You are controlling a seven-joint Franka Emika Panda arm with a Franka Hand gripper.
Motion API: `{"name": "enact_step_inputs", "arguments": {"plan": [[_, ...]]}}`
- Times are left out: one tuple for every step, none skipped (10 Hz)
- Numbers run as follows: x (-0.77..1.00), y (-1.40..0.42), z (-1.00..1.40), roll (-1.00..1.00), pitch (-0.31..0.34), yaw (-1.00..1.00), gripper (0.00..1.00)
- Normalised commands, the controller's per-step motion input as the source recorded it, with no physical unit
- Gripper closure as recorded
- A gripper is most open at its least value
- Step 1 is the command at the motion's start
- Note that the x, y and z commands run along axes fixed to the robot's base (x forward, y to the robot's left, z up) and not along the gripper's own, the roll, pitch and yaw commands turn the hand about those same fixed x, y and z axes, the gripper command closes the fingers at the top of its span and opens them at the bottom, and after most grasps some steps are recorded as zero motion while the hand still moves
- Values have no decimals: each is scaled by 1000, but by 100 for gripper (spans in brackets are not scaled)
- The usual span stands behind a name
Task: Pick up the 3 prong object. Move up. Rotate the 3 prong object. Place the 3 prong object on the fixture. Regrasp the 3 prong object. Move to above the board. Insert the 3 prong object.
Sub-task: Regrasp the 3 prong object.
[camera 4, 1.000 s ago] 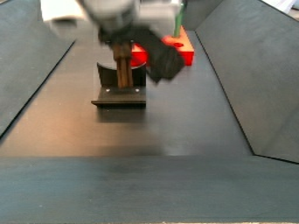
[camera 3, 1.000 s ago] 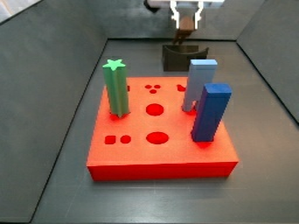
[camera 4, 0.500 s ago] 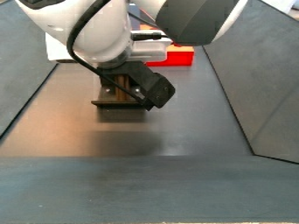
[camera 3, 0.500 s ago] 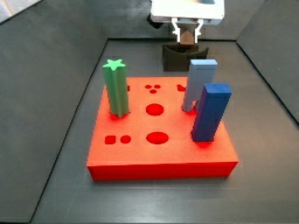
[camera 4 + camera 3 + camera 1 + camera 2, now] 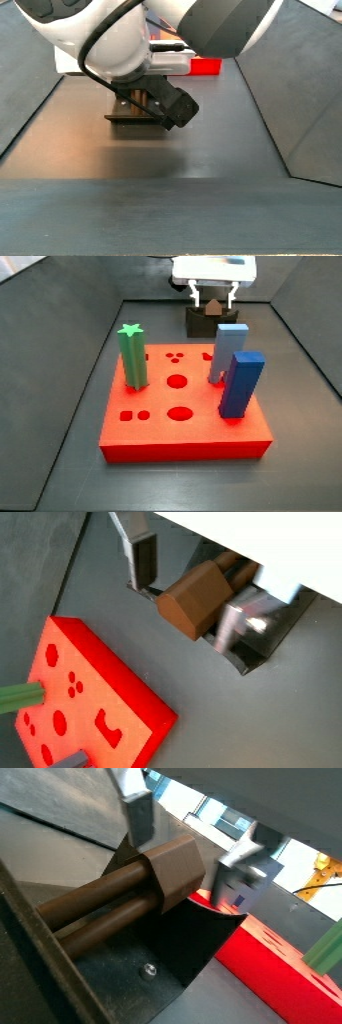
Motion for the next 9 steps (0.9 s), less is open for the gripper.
{"name": "enact_step_inputs", "arguments": {"plan": [[0,0,1000,24,-5,-15,0],[-5,4,1000,31,-3,-8,0],[-23,7,1000,36,7,3,0],[-32,4,1000,43,14,8,0],[-40,5,1000,40,26,11,0],[-42,8,903,33,33,9,0],[-37,10,656,27,40,4,0],[-35,11,470,22,47,-1,0],[-32,12,219,26,56,-8,0]]}}
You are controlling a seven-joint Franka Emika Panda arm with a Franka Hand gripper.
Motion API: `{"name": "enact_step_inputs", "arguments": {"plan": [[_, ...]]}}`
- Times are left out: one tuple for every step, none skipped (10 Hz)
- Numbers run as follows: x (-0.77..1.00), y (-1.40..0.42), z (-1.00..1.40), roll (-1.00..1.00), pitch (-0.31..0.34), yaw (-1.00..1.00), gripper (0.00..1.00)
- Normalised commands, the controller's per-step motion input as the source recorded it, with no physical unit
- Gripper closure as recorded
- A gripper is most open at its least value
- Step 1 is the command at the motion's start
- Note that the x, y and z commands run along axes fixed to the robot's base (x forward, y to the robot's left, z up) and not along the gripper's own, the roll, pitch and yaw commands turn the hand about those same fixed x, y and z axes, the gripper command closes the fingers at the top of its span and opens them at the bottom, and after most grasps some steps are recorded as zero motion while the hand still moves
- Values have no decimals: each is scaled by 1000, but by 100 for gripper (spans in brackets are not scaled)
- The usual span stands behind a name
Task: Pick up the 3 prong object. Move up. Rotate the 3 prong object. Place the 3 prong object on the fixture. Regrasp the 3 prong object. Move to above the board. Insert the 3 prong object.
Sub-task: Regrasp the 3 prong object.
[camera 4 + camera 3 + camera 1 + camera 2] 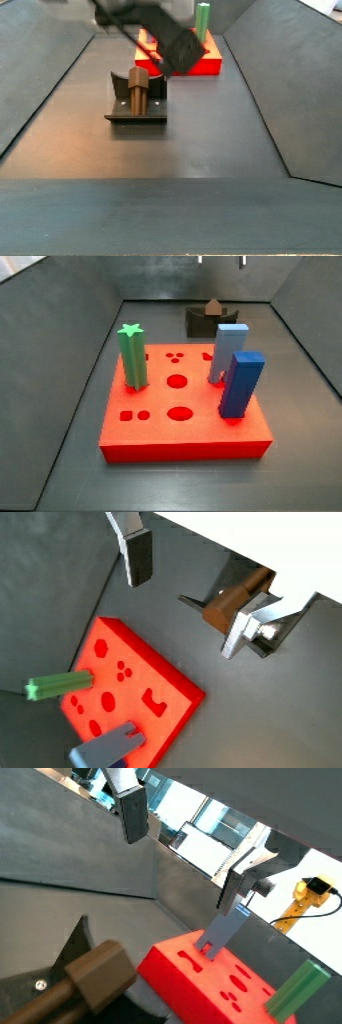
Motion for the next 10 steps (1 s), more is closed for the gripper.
{"name": "enact_step_inputs", "arguments": {"plan": [[-86,-697,538,1000,63,15,0],[-75,-697,504,1000,63,15,0],[-93,-509,345,1000,49,14,0],[-103,-407,220,1000,44,14,0],[-75,-200,62,1000,36,13,0],[-42,-56,49,1000,38,13,0],[-26,-32,29,1000,38,12,0],[-21,-34,10,1000,35,13,0],[-29,-31,14,1000,31,13,0],[-37,-25,18,1000,26,13,0]]}}
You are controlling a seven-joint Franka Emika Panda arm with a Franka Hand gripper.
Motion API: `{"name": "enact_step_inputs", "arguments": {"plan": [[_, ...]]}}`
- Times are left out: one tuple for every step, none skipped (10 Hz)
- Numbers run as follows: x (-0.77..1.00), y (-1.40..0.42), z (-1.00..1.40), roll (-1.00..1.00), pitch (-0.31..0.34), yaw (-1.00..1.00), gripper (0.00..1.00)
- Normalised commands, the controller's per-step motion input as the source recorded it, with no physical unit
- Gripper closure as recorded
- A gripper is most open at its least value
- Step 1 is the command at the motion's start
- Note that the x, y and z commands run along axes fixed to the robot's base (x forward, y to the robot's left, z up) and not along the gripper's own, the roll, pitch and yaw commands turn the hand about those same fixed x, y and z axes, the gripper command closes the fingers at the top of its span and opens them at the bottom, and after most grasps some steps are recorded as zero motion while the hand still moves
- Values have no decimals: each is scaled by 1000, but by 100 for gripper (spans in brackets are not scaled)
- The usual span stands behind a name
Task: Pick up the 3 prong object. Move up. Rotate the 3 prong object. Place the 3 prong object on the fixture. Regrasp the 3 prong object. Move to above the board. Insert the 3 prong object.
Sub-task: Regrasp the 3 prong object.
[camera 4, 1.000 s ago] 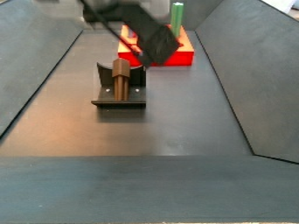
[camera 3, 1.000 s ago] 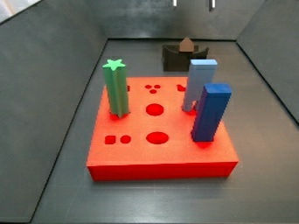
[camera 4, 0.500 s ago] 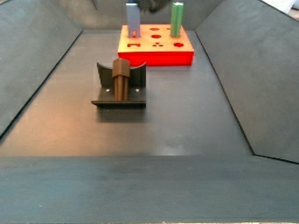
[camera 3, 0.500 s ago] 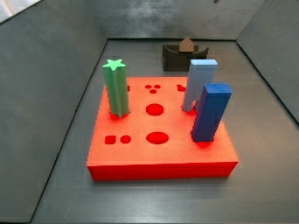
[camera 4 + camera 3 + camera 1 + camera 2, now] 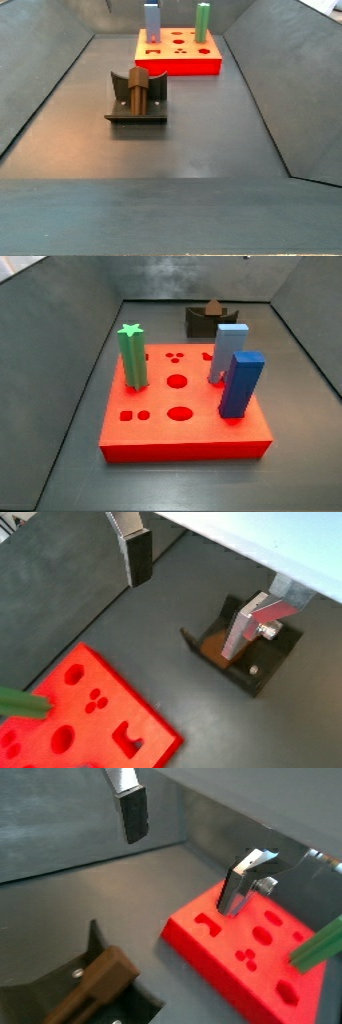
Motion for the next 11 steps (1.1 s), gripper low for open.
{"name": "enact_step_inputs", "arguments": {"plan": [[-39,-27,8,1000,19,14,0],[-37,-25,-1,1000,14,14,0],[-37,-22,3,1000,8,15,0],[-29,-22,4,1000,1,16,0],[-22,-19,2,1000,-5,17,0],[-21,-18,2,1000,-8,19,0],[-21,-18,2,1000,-7,20,0],[-16,-18,5,1000,-5,21,0],[-7,-18,8,1000,0,23,0],[14,-21,2,1000,7,25,0],[23,-24,-9,1000,15,27,0]]}}
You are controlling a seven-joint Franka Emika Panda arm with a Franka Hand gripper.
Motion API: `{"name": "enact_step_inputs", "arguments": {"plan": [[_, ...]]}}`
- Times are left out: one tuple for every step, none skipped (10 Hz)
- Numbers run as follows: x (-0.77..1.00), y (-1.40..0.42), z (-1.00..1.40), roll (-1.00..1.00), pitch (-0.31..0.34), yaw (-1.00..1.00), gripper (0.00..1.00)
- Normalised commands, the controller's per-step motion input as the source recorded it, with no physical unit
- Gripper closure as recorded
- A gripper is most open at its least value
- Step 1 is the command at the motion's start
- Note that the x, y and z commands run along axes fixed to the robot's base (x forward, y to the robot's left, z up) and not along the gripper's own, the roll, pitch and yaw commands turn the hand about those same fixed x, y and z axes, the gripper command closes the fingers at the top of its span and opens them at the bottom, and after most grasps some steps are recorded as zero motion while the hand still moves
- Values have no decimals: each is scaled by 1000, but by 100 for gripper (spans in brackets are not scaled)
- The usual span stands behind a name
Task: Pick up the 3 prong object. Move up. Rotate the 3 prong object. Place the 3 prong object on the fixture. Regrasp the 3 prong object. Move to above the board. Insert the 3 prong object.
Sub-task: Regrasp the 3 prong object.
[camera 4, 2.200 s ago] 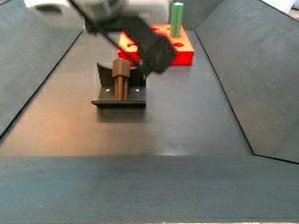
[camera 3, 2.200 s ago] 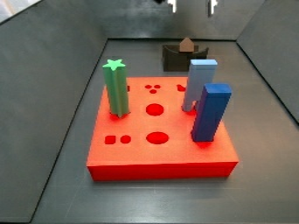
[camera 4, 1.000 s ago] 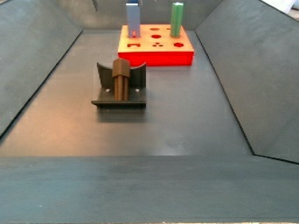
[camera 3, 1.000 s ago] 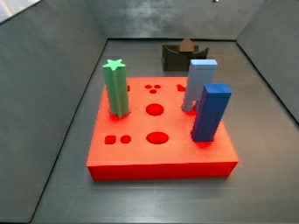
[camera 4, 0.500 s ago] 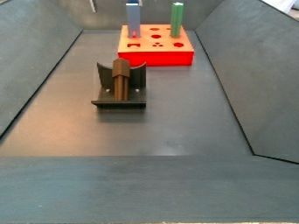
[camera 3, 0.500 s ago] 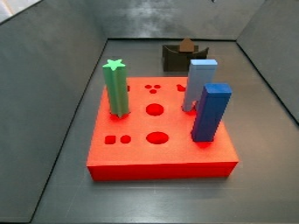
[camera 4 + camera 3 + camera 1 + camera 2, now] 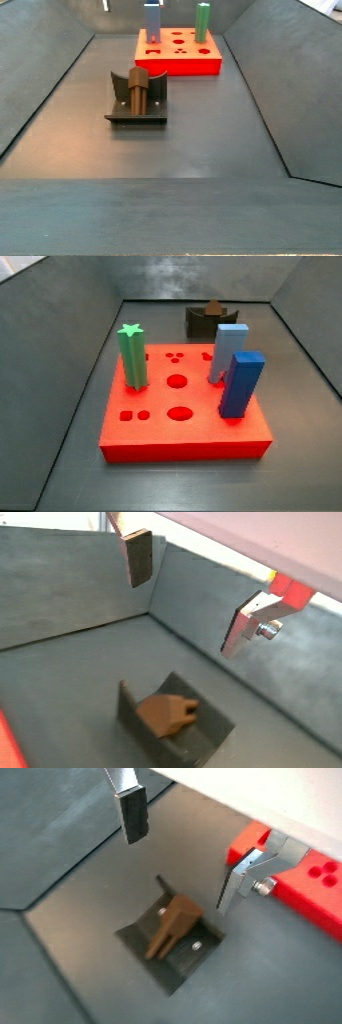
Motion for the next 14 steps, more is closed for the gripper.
{"name": "enact_step_inputs", "arguments": {"plan": [[38,-24,-10,1000,26,31,0],[50,-25,-12,1000,38,35,0],[62,-30,-11,1000,54,41,0],[75,-31,-9,1000,73,49,0],[89,-35,-15,1000,109,66,0],[96,-39,-19,1000,139,87,0],[97,-41,-16,910,157,112,0],[99,-42,-20,653,152,136,0],[101,-42,-19,460,139,154,0],[95,-33,-12,309,118,167,0],[78,-28,-7,204,76,179,0],[32,74,-1000,152,-7,270,0],[34,72,-1000,145,-22,261,0],[47,69,-1000,140,-59,221,0]]}}
